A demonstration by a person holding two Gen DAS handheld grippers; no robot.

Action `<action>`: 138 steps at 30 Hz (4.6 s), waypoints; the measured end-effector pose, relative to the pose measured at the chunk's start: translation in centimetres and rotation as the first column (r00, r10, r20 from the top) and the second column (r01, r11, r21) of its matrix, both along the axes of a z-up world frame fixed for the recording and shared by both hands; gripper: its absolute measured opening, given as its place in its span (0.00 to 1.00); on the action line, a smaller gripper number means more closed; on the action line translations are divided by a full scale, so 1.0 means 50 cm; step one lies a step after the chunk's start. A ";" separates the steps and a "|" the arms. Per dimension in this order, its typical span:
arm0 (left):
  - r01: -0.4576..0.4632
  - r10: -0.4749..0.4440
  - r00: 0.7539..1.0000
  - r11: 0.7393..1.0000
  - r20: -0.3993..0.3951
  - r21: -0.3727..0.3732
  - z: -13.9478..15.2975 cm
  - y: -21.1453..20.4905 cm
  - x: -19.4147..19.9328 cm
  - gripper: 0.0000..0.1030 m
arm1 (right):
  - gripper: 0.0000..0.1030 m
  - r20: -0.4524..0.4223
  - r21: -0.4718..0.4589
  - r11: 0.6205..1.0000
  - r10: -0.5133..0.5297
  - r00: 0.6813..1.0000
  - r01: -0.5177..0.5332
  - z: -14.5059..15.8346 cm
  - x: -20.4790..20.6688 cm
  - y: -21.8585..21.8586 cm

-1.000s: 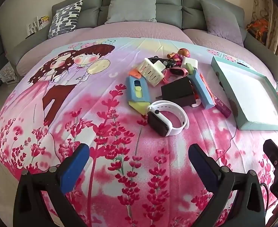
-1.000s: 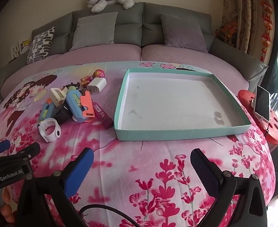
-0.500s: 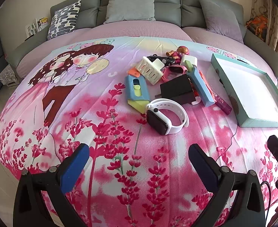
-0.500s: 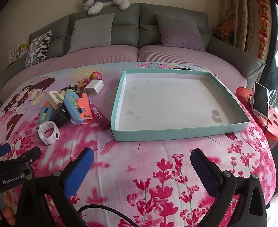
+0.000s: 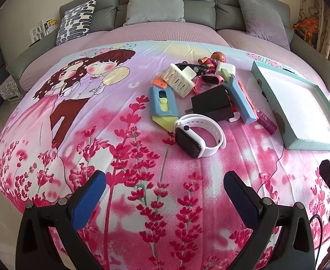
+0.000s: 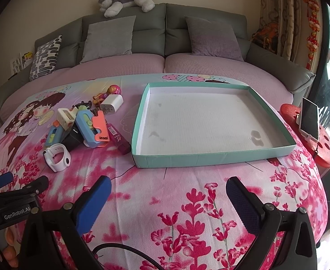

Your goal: Organize rigid objects

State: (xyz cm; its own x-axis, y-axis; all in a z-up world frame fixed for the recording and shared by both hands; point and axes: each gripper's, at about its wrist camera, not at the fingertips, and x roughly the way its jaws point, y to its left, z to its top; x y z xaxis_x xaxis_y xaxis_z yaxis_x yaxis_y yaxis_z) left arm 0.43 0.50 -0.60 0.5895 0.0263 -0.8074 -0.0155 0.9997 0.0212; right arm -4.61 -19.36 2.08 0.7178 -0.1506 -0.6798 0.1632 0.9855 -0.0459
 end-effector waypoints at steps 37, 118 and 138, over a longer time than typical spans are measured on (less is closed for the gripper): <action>-0.003 0.003 1.000 1.000 -0.018 -0.006 -0.010 0.007 -0.001 1.00 | 1.00 0.000 -0.001 1.000 -0.001 1.000 0.001 0.000 -0.001 0.001; 0.059 -0.065 0.989 0.997 -0.133 -0.056 -0.044 0.062 0.266 0.75 | 0.66 -0.210 0.174 0.911 0.406 0.890 -0.375 -0.112 0.245 0.217; -0.090 0.092 0.996 0.989 0.018 -0.114 0.032 0.181 0.203 0.40 | 0.48 -0.125 0.248 0.899 0.399 0.908 -0.361 -0.071 0.195 0.180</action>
